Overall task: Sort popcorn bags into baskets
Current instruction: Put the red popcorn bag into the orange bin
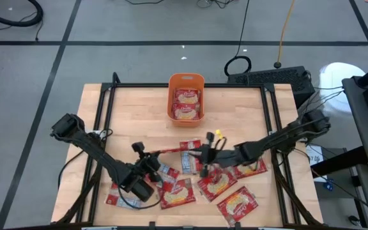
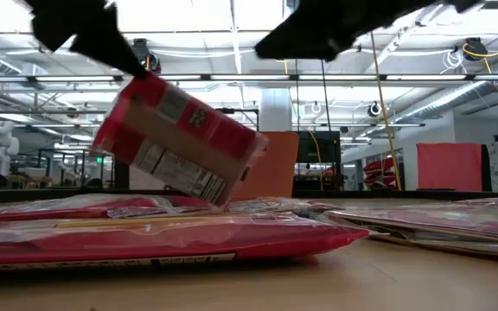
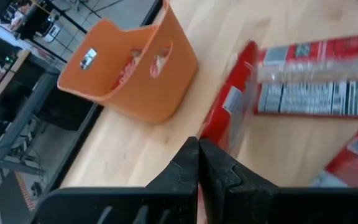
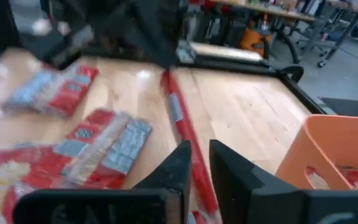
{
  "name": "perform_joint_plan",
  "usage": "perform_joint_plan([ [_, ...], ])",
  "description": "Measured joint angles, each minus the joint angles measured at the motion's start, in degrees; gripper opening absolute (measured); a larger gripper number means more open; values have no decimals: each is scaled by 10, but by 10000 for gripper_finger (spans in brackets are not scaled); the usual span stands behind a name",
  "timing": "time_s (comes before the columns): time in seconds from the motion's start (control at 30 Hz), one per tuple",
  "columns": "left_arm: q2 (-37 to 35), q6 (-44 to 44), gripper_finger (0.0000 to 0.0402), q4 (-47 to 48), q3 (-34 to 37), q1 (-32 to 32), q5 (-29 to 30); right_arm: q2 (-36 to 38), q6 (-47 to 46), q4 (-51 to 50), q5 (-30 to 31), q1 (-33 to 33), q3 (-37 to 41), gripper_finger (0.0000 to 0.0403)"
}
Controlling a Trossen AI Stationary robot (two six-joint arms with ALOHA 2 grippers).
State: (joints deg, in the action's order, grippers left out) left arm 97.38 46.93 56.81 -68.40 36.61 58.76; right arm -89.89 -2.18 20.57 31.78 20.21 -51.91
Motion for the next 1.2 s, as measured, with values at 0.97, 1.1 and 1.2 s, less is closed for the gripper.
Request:
perform_joint_plan([
  [0.97, 0, -276, 17, -249, -23, -40, -57, -134, 14, -125, -76, -48, -119, 63],
  [1.1, 0, -257, 59, -285, -23, -39, -94, -129, 48, -129, -115, -44, -119, 19],
  [1.2, 0, -261, 111, -316, -23, -32, -108, -125, 67, -131, -133, -38, -119, 7],
])
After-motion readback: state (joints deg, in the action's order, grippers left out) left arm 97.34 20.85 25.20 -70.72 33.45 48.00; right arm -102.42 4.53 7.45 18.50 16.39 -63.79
